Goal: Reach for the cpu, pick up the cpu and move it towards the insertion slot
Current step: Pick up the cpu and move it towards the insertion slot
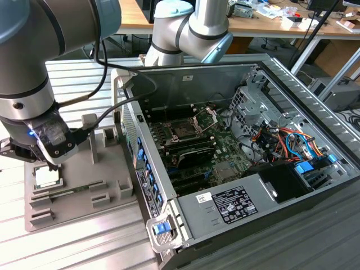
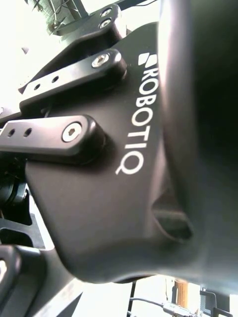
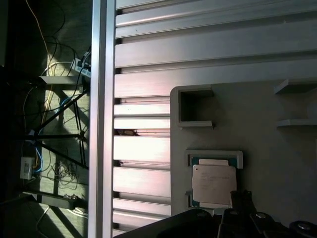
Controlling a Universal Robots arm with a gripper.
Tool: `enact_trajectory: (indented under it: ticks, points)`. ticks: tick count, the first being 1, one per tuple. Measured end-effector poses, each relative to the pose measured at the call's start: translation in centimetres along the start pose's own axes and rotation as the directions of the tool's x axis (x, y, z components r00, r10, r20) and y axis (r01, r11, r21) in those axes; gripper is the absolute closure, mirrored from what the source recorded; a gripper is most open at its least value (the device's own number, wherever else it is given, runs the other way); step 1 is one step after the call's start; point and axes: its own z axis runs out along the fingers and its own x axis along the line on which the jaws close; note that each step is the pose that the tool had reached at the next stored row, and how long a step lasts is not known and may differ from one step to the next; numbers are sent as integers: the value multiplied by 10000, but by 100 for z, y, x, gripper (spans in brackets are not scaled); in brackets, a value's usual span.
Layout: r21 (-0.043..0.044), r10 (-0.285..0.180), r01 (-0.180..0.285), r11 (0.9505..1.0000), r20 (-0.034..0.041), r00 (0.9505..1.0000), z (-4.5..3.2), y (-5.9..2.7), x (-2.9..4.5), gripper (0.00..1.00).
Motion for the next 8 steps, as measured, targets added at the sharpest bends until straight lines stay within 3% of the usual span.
enact_trajectory:
  ticks: [8]
  points:
    - [0,0,0,10000,0,10000,21,-1,8,89]
